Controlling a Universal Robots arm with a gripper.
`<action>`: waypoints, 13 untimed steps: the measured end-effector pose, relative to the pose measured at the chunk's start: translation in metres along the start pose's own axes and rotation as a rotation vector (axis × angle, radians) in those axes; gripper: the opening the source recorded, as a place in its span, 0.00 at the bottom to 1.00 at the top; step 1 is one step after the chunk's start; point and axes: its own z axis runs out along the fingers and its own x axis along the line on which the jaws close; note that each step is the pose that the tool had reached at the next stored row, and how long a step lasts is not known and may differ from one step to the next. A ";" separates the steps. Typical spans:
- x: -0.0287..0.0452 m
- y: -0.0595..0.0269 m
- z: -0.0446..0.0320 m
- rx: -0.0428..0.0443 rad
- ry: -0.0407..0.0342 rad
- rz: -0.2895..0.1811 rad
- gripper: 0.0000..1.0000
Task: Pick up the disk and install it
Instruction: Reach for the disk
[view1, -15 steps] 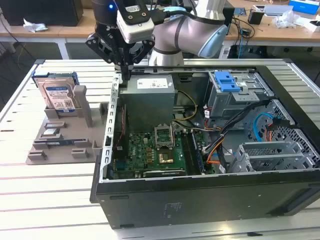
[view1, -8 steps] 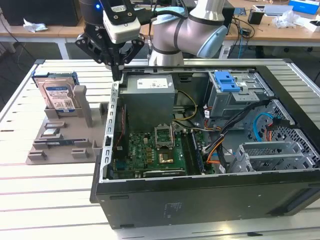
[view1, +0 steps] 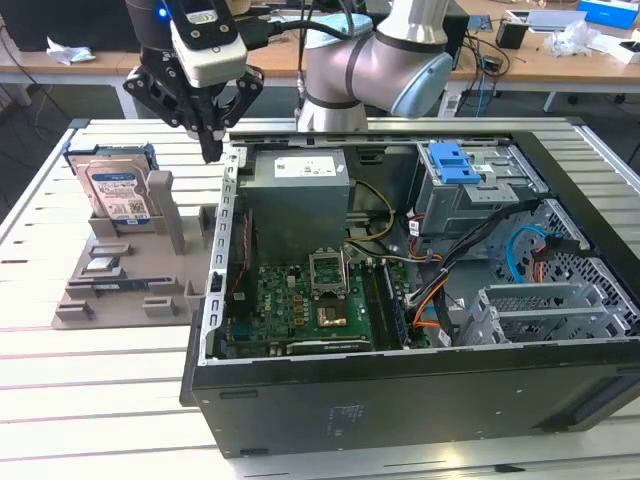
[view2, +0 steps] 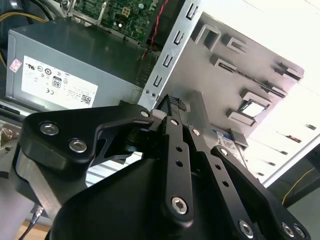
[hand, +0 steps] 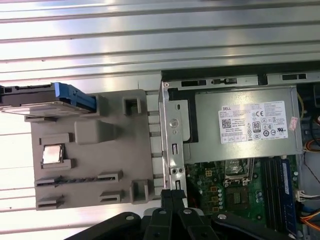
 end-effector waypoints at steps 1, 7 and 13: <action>0.0032 -0.0003 -0.0001 0.0000 0.0000 0.000 0.11; 0.0191 -0.0014 -0.0005 0.0000 0.0000 0.000 0.11; 0.0327 -0.0024 -0.0009 0.0000 0.0000 0.000 0.11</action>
